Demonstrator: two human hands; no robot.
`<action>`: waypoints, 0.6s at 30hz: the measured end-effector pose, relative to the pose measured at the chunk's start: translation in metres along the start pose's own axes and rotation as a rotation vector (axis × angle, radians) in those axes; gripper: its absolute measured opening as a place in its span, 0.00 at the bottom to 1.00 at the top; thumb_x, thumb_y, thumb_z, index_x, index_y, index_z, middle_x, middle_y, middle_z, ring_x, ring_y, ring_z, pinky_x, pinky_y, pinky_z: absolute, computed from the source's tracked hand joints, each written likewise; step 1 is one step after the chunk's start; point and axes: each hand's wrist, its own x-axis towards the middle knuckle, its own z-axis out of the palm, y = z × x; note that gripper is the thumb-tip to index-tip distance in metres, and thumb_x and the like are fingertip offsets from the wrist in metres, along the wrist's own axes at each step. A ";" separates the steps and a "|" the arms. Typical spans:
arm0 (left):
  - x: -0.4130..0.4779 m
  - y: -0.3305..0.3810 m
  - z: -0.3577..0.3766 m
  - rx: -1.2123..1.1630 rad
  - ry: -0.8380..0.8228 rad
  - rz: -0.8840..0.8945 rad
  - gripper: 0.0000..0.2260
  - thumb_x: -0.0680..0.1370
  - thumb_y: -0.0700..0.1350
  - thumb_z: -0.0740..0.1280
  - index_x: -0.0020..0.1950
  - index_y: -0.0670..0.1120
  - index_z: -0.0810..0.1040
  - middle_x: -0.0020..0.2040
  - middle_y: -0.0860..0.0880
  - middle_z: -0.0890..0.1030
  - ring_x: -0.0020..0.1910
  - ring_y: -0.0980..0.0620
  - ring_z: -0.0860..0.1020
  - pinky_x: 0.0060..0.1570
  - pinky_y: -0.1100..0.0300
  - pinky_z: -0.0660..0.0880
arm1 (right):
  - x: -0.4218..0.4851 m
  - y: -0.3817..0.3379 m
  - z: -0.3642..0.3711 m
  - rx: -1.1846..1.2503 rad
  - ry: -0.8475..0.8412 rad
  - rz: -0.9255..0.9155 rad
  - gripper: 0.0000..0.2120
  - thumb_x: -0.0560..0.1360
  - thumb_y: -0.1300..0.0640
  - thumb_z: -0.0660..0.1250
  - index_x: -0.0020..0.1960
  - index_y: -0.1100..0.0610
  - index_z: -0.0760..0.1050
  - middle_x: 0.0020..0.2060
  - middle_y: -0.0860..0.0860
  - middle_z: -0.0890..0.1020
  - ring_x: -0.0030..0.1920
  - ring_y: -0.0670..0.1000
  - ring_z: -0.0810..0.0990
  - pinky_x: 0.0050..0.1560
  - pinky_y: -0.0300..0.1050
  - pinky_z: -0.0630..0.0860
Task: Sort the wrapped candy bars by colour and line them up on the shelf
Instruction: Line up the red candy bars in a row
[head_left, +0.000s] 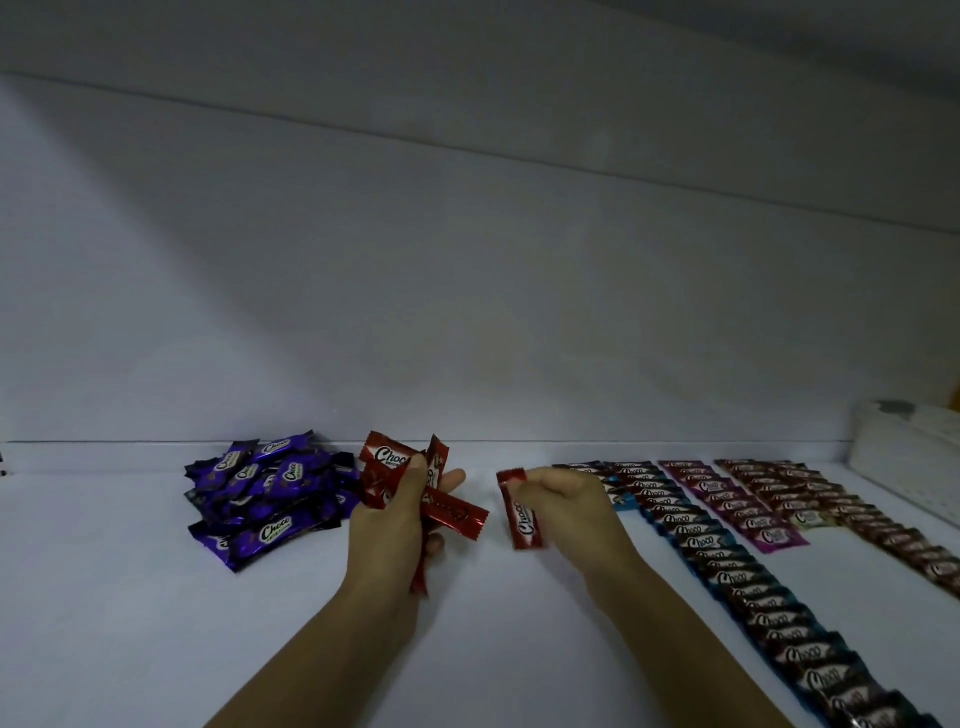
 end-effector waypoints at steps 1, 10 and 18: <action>0.000 0.000 0.000 0.004 0.007 0.001 0.09 0.78 0.51 0.65 0.51 0.47 0.78 0.42 0.50 0.86 0.26 0.54 0.71 0.23 0.65 0.67 | 0.000 0.002 0.000 -0.057 0.018 -0.022 0.09 0.75 0.64 0.66 0.38 0.58 0.81 0.26 0.46 0.79 0.25 0.40 0.77 0.26 0.32 0.71; 0.000 0.001 -0.001 0.019 -0.003 0.022 0.10 0.79 0.50 0.64 0.51 0.45 0.78 0.43 0.50 0.86 0.20 0.57 0.69 0.21 0.66 0.68 | 0.001 0.014 -0.007 -0.990 0.227 -0.310 0.10 0.79 0.48 0.60 0.57 0.50 0.72 0.47 0.46 0.78 0.48 0.46 0.77 0.46 0.41 0.72; 0.000 -0.001 0.001 0.033 -0.019 0.069 0.08 0.78 0.49 0.65 0.53 0.47 0.76 0.42 0.49 0.86 0.25 0.56 0.73 0.21 0.66 0.68 | 0.021 0.020 0.011 -1.231 -0.230 -0.313 0.29 0.78 0.36 0.52 0.69 0.54 0.66 0.62 0.53 0.74 0.61 0.55 0.73 0.56 0.48 0.69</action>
